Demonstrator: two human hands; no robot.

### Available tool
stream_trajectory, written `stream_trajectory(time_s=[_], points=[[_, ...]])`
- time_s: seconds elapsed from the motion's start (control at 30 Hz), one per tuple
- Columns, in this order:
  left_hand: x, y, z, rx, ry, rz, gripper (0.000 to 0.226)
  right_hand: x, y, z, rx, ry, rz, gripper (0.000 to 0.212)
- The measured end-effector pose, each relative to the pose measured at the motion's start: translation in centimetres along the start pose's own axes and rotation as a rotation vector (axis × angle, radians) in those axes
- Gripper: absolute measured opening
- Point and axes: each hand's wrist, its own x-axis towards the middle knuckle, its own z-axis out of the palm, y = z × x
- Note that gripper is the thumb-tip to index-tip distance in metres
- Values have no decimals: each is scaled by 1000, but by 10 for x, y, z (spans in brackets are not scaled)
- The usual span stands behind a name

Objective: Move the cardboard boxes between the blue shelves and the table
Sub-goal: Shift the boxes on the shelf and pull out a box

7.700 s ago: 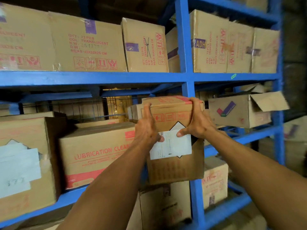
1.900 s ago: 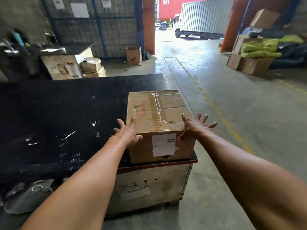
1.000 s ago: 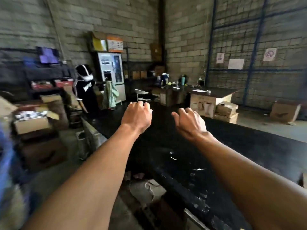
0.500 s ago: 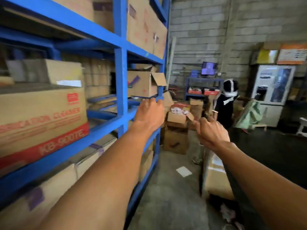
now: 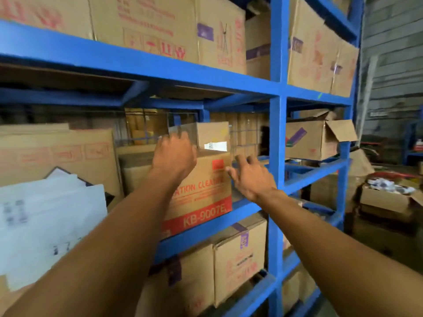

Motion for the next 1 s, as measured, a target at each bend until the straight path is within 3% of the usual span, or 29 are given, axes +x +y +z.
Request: stream_trajectory(time_s=[0.17, 0.3, 0.5, 0.57, 0.67, 0.77, 0.87, 1.0], points=[[-12, -40, 14, 128, -153, -120, 57, 30, -29, 28, 165, -52, -85, 64], [-16, -59, 18, 124, -233, -308, 68, 48, -41, 51, 150, -107, -209, 70], [-9, -29, 38, 311, -224, -412, 76, 74, -18, 80, 255, -161, -196, 72], [-4, -14, 38, 272, -153, -367, 69, 87, -1, 84, 279, -163, -187, 73], [2, 6, 29, 130, -30, -258, 40, 105, 29, 85, 298, -200, -147, 76], [2, 19, 29, 72, 5, -100, 26, 116, 59, 82, 366, -227, -105, 75], [-3, 32, 35, 14, -36, -3, 32, 115, 76, 75, 471, -241, -81, 73], [-6, 63, 45, -88, -66, 66, 55, 102, 84, 59, 626, -298, -132, 92]])
